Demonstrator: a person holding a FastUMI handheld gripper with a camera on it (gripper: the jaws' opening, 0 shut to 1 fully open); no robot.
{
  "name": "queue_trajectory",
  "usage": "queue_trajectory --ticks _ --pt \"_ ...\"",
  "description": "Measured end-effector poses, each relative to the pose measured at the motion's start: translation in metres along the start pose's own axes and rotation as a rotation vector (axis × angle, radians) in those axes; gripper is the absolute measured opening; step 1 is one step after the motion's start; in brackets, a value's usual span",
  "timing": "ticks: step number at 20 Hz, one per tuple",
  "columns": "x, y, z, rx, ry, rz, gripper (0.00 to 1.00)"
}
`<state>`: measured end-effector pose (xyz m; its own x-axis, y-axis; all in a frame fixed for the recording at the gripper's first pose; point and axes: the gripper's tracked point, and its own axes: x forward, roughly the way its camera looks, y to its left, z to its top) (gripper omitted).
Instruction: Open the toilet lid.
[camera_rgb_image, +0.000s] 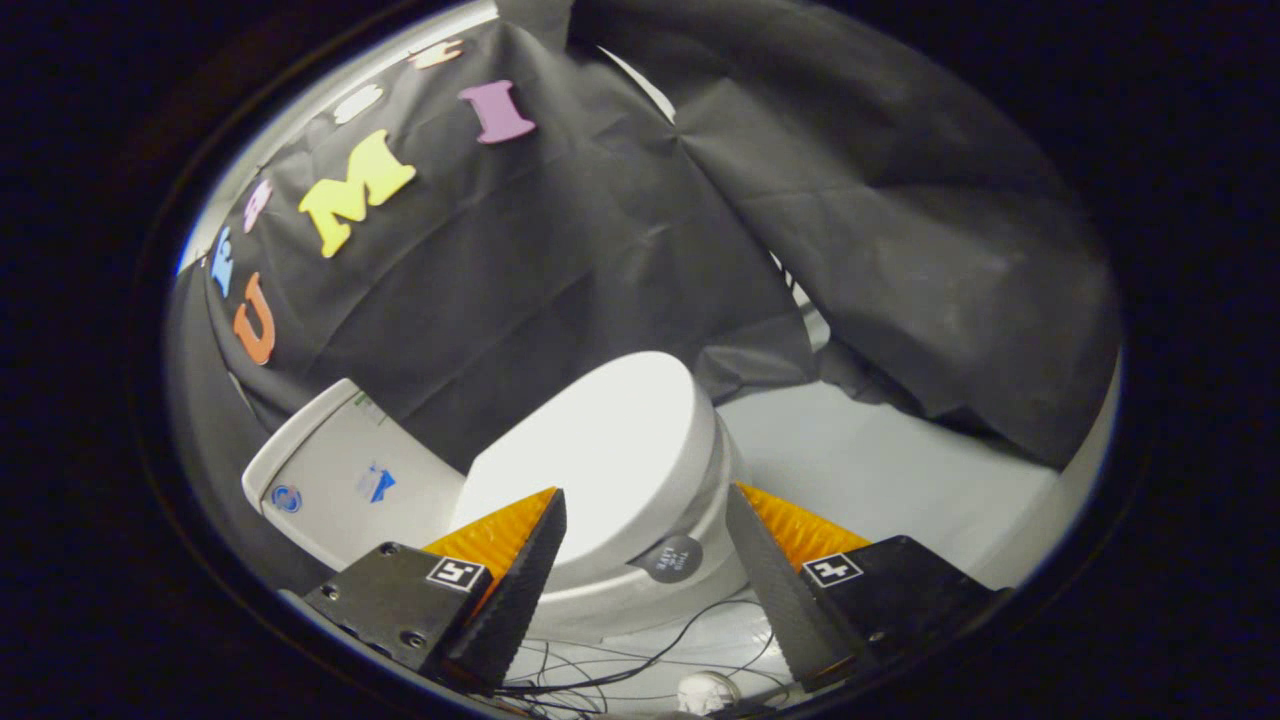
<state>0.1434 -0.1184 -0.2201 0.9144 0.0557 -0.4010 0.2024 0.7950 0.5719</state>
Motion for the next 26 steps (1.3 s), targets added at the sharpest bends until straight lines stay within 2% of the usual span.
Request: queue_trajectory --ticks 6,10,14,18,22,26 --pt "0.026 -0.014 -0.038 0.164 0.156 0.006 0.99" --pt "0.033 -0.013 -0.055 0.273 0.231 0.028 0.91" --pt "0.040 -0.011 -0.061 0.348 0.267 0.043 0.75" --pt "0.044 -0.008 -0.069 0.410 0.312 0.093 0.59" --pt "0.051 -0.010 -0.066 0.426 0.306 0.098 0.34" --pt "0.049 -0.011 -0.060 0.509 0.303 0.135 0.25"
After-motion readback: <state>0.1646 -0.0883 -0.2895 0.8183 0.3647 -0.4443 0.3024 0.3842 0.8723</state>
